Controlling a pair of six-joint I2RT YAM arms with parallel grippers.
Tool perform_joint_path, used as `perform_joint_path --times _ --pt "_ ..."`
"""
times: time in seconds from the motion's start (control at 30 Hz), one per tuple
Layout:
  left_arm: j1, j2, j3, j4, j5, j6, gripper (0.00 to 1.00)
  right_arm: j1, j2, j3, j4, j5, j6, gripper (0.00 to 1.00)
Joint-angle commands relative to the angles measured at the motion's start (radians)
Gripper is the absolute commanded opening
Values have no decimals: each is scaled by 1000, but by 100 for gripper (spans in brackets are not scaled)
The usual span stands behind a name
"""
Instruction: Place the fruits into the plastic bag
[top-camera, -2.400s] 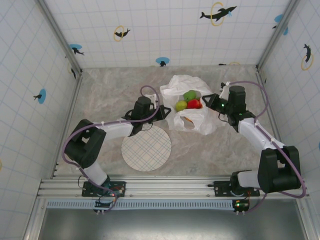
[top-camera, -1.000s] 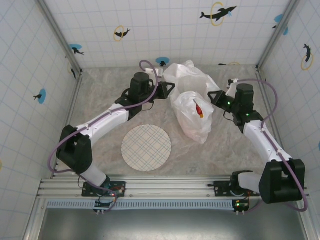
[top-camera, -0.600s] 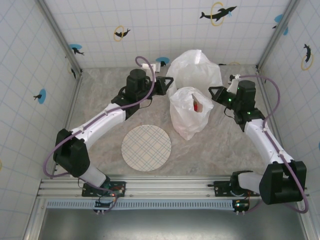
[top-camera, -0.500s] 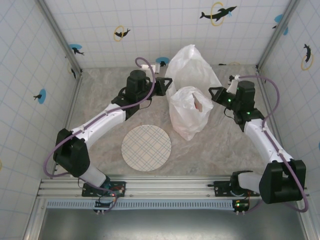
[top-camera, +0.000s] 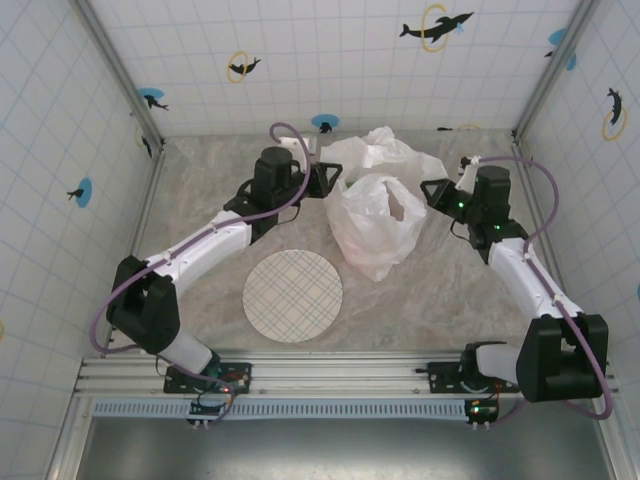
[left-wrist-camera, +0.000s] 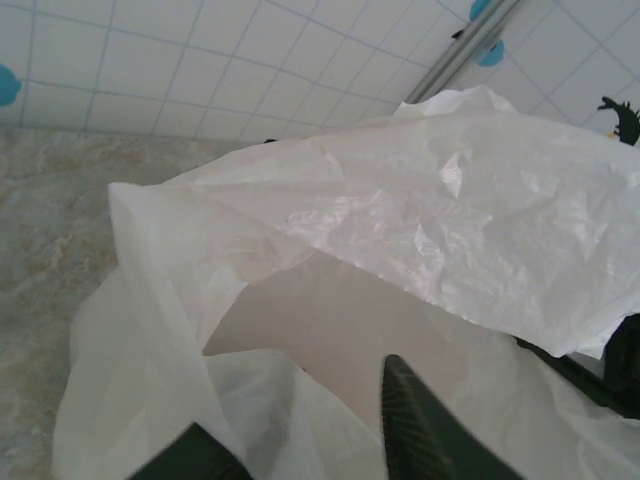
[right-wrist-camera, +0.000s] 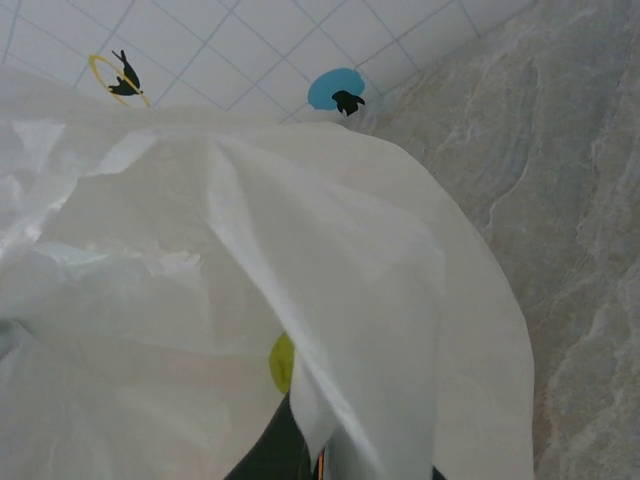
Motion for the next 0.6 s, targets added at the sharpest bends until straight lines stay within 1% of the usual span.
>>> perform_joint_path --times 0.0,0.07,0.23,0.37,0.5,0.53,0.57 --pt "5 -63 -22 29 -22 37 45 -6 -12 64 -17 -10 -16 22" --pt "5 -84 -29 34 -27 46 51 -8 -20 81 -30 -8 -23 28" --pt "5 -133 -54 48 -46 59 57 -17 -34 110 -52 -2 -33 36" --pt "5 -164 -64 33 -67 76 66 -30 -43 135 -72 -2 -47 45" --pt "4 -199 -84 27 -83 88 76 -47 -55 159 -90 -4 -56 66" --pt "5 -209 -90 26 -87 91 78 -50 -57 167 -95 -4 -59 68" --pt "5 -220 -97 26 -89 95 79 -54 -61 176 -100 -4 -62 74"
